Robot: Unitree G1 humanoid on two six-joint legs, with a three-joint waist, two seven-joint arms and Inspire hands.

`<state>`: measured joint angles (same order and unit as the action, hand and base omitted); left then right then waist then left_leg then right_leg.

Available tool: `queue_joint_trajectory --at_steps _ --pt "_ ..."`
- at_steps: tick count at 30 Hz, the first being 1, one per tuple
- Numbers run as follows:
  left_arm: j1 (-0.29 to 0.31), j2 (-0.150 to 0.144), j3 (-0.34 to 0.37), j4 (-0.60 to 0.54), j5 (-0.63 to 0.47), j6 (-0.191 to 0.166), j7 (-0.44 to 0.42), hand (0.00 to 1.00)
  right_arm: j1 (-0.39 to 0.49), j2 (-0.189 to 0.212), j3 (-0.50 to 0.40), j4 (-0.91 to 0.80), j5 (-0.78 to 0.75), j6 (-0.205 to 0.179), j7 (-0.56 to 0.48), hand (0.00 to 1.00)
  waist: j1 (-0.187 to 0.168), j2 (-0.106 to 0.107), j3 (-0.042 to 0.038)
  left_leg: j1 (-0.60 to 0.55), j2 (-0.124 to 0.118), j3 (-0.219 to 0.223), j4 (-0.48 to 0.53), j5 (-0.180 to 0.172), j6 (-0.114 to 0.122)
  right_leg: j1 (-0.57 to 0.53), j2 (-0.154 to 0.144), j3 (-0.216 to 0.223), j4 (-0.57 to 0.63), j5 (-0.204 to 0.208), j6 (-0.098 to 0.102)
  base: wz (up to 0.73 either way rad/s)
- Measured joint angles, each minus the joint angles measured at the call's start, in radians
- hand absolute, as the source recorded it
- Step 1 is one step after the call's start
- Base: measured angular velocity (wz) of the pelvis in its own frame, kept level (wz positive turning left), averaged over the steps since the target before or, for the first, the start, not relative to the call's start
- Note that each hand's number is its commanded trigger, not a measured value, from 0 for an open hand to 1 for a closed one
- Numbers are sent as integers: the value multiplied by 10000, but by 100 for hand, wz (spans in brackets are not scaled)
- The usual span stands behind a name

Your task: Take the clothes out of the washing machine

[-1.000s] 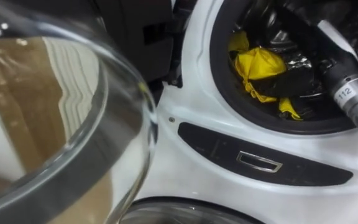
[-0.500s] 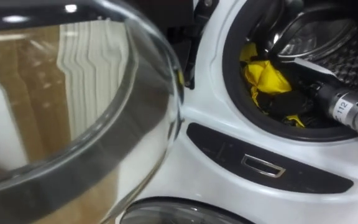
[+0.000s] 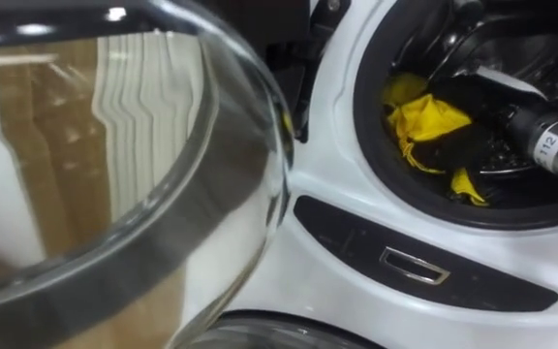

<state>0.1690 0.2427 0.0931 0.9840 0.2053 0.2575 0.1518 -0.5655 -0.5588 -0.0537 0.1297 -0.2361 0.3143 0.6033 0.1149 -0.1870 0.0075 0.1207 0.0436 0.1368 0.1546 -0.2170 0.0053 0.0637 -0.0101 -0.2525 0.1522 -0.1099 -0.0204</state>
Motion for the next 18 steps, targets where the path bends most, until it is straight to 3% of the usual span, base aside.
queue_joint_trajectory --at_steps 7,13,16,18 --pt "-50 -9 10 143 -114 -169 241 0 480 5 -30 -1604 -796 152 -183 100 -75 9 3 -55 9 137 -51 -1 0 -141 16 59 -6 0 0 -6" --pt "251 -101 233 295 -230 -732 433 0 1683 19 -368 -4446 -1113 135 -711 100 -444 140 1 -160 16 511 -127 -10 1 -465 44 363 -7 6 8 -15" --pt "525 -380 573 541 -368 -995 549 0 3117 99 -1191 -6311 -155 4 -838 100 -651 437 -138 2 18 727 -113 -8 1 -369 50 598 -11 5 10 -18" --pt "679 -460 925 706 -406 -1258 568 0 3868 344 -1740 -7245 1157 -319 -879 100 -1132 605 -131 148 123 828 -113 -8 -2 -231 78 642 -16 4 11 -7"
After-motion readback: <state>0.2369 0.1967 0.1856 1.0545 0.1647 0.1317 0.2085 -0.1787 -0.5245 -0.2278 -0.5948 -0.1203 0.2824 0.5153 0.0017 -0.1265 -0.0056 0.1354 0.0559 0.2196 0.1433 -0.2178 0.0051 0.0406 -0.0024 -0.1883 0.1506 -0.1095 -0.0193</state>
